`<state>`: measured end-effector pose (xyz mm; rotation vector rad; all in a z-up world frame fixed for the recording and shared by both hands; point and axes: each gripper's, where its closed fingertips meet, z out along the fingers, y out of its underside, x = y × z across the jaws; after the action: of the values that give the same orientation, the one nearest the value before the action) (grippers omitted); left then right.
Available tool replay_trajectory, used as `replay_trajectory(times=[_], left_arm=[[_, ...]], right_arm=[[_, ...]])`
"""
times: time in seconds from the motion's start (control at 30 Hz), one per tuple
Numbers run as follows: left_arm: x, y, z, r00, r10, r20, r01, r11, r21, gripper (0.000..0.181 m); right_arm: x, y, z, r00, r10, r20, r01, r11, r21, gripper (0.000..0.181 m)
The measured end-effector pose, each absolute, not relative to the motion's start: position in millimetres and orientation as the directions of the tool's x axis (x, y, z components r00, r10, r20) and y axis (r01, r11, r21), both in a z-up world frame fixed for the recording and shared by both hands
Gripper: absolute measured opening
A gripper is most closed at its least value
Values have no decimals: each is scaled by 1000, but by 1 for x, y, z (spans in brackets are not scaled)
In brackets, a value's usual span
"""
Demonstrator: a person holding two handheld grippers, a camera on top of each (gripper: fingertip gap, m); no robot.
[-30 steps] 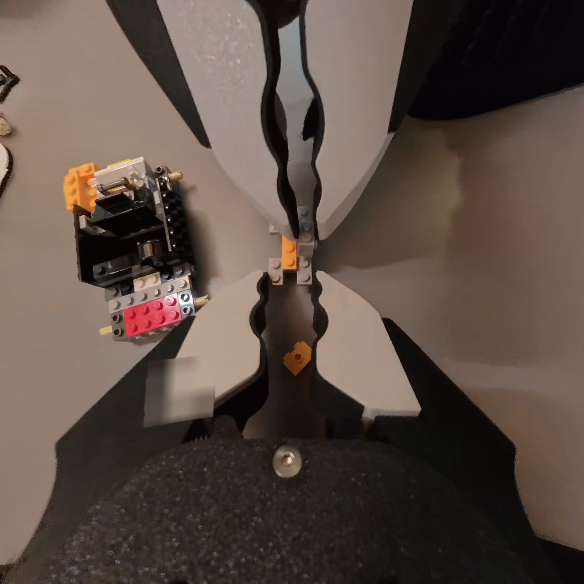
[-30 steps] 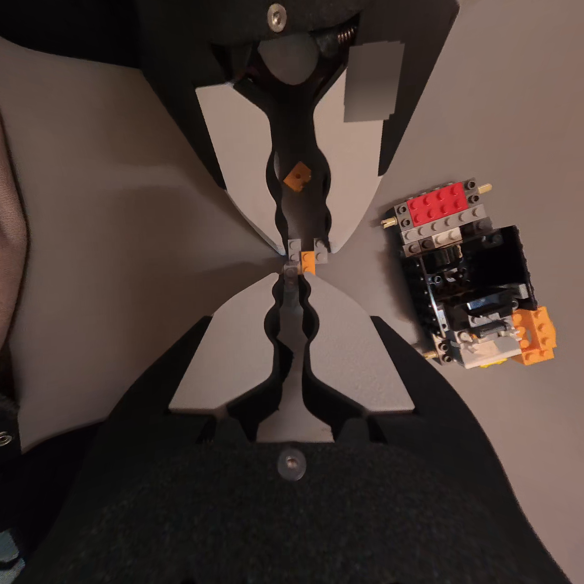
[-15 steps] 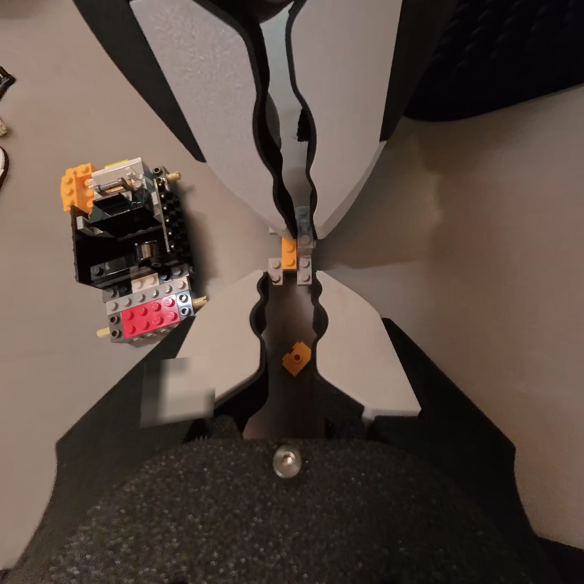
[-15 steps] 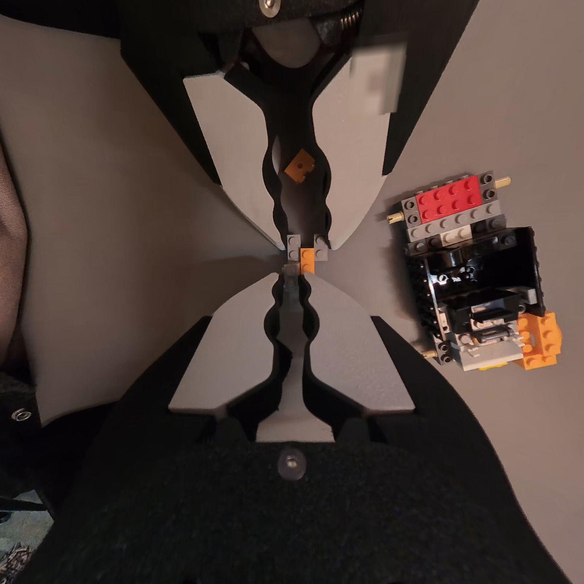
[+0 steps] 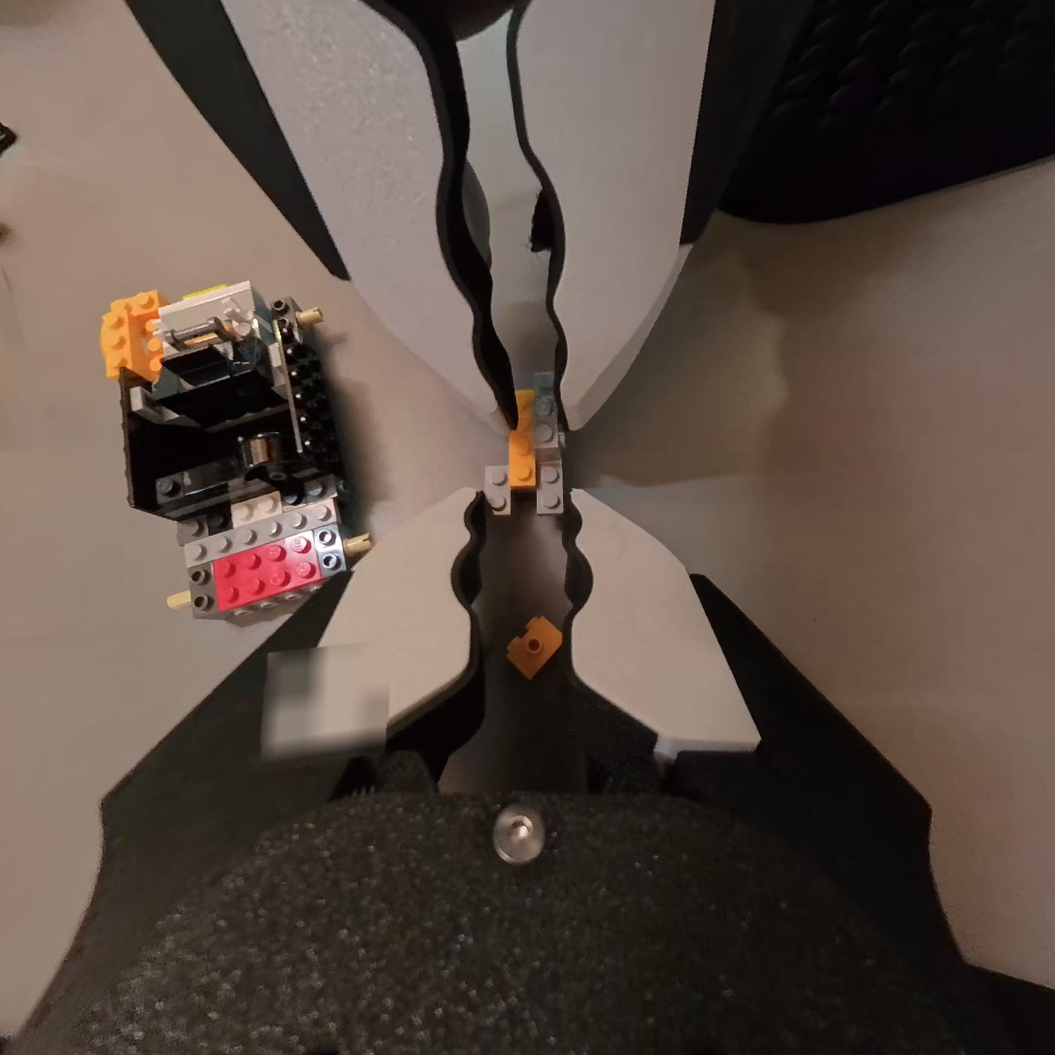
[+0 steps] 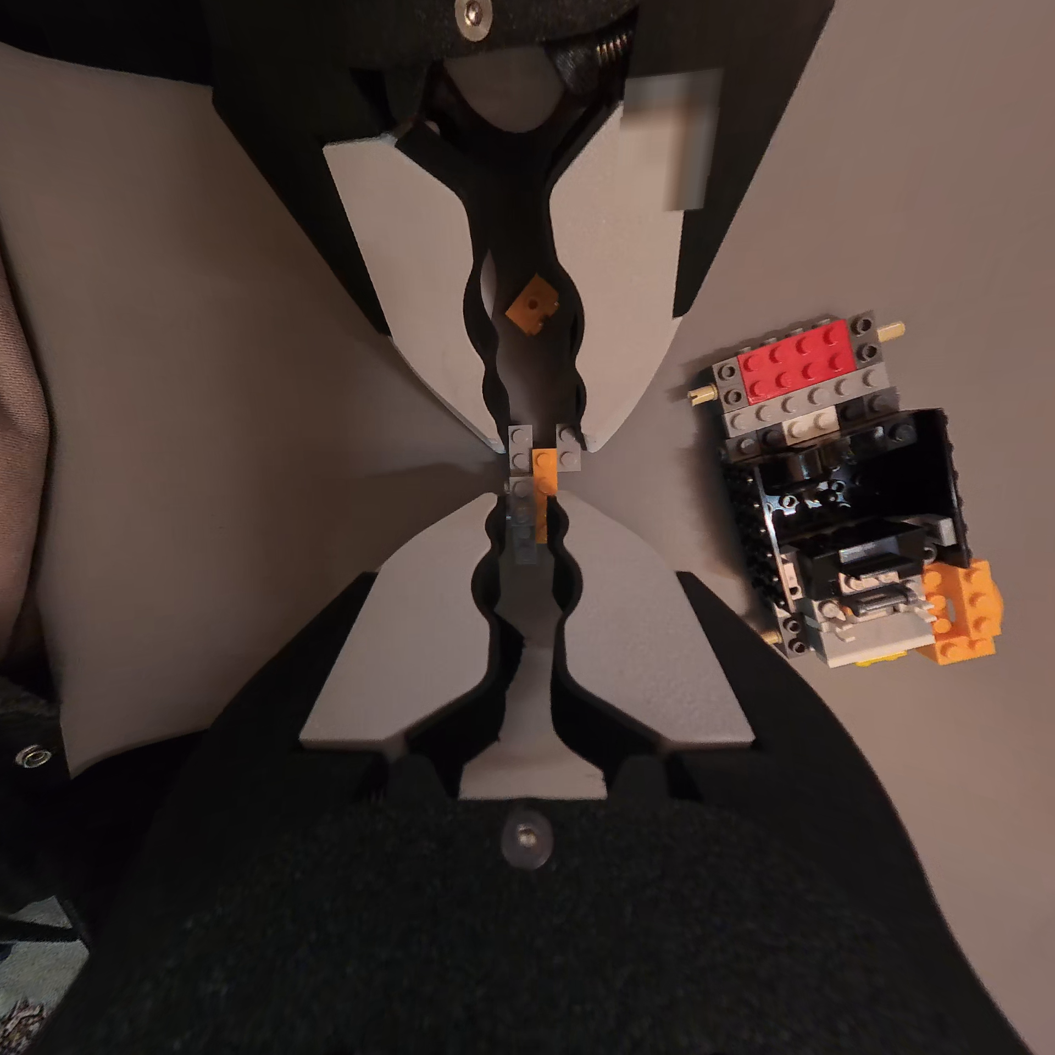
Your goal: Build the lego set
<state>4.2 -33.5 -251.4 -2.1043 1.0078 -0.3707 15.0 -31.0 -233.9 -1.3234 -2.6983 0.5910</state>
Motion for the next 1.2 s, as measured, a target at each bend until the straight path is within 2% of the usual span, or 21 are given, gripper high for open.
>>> replay_trajectory(times=[0.33,0.5,1.2], left_arm=[[7,-34,-252,640,-767,-50,-536,-399,-744,34],[10,-30,-251,645,-762,-56,-536,-400,-744,26],[15,-34,-237,638,-763,103,-405,-446,-798,26]], right_arm=[[15,-31,-236,-625,776,-85,738,553,-386,13],[16,-30,-236,-625,775,-89,738,550,-392,13],[18,-33,-224,-634,763,-124,722,527,-448,14]])
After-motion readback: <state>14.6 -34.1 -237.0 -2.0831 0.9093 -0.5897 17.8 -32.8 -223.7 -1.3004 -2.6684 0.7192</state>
